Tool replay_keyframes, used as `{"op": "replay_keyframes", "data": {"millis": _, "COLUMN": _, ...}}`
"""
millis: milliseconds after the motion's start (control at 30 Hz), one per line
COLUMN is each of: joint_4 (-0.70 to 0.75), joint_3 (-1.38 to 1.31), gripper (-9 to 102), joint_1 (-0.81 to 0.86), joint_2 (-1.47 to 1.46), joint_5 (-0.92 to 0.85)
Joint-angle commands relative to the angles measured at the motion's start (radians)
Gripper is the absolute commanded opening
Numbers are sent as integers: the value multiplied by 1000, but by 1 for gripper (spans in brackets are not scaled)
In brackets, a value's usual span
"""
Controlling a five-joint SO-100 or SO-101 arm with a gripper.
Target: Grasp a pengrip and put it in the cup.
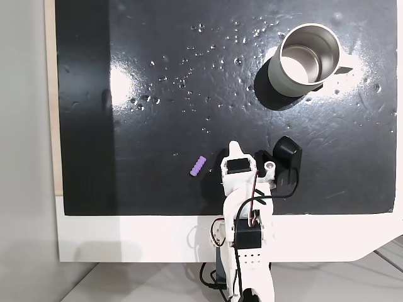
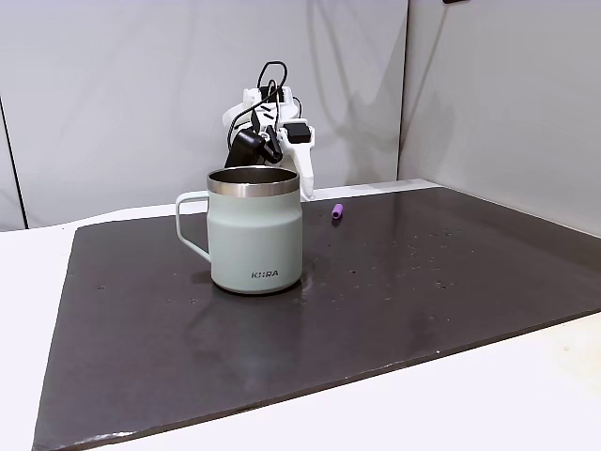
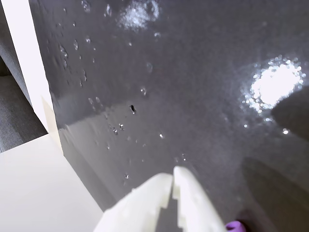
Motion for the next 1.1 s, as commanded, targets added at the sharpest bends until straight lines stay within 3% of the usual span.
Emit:
{"op": "replay_keyframes", "data": {"millis": 0, "joint_4": -38, "joint_3": -3, "gripper": 0, "joint_1": -15, "joint_2": 5, "joint_5": -12}}
{"op": "replay_keyframes", "data": {"millis": 300, "joint_4": -38, "joint_3": -3, "gripper": 0, "joint_1": -17, "joint_2": 5, "joint_5": -26}}
{"op": "replay_keyframes", "data": {"millis": 467, "joint_4": -44, "joint_3": -14, "gripper": 0, "joint_1": -32, "joint_2": 5, "joint_5": -164}}
{"op": "replay_keyframes", "data": {"millis": 767, "joint_4": 103, "joint_3": -195, "gripper": 0, "joint_1": -150, "joint_2": -5, "joint_5": -388}}
{"op": "replay_keyframes", "data": {"millis": 1067, "joint_4": 209, "joint_3": -472, "gripper": 5, "joint_1": -221, "joint_2": -359, "joint_5": -503}}
